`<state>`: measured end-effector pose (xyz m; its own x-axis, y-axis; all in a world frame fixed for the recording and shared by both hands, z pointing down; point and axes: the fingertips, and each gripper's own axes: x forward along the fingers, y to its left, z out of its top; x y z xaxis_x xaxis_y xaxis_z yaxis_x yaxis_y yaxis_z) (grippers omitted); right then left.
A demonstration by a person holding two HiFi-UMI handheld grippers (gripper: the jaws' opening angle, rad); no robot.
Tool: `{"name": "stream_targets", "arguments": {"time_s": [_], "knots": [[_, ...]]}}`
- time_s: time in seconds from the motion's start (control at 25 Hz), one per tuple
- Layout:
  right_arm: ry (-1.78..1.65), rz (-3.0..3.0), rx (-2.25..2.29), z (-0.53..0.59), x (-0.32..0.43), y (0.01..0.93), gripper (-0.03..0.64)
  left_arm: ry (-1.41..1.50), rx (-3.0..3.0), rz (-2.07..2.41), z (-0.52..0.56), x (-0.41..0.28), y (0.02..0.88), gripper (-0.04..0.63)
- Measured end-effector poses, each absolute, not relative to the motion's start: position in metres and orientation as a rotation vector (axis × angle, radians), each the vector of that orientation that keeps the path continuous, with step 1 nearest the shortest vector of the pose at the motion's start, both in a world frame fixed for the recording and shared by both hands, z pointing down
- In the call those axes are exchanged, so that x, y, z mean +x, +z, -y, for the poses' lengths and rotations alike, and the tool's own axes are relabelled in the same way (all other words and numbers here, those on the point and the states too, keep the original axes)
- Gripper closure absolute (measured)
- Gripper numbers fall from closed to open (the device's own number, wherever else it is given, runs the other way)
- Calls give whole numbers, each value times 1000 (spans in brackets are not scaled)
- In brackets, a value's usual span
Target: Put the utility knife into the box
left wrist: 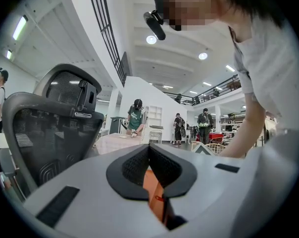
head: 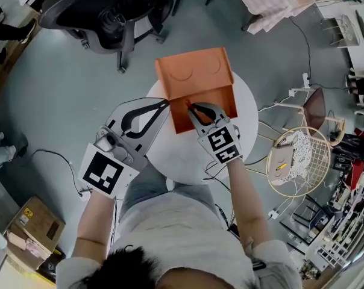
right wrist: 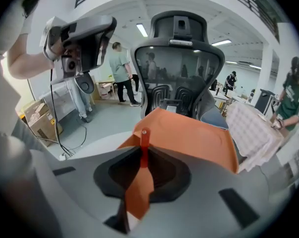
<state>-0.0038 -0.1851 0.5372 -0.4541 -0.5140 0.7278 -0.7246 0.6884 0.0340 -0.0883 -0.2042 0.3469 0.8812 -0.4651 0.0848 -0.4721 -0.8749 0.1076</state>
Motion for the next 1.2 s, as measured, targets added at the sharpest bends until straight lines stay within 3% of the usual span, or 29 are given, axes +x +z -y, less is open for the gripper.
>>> {"name": "stream_targets", "arguments": {"time_s": [1.2], "knots": [[363, 1807, 571, 183, -7, 625, 557, 140, 2855, 833, 209, -116, 373, 586]]}}
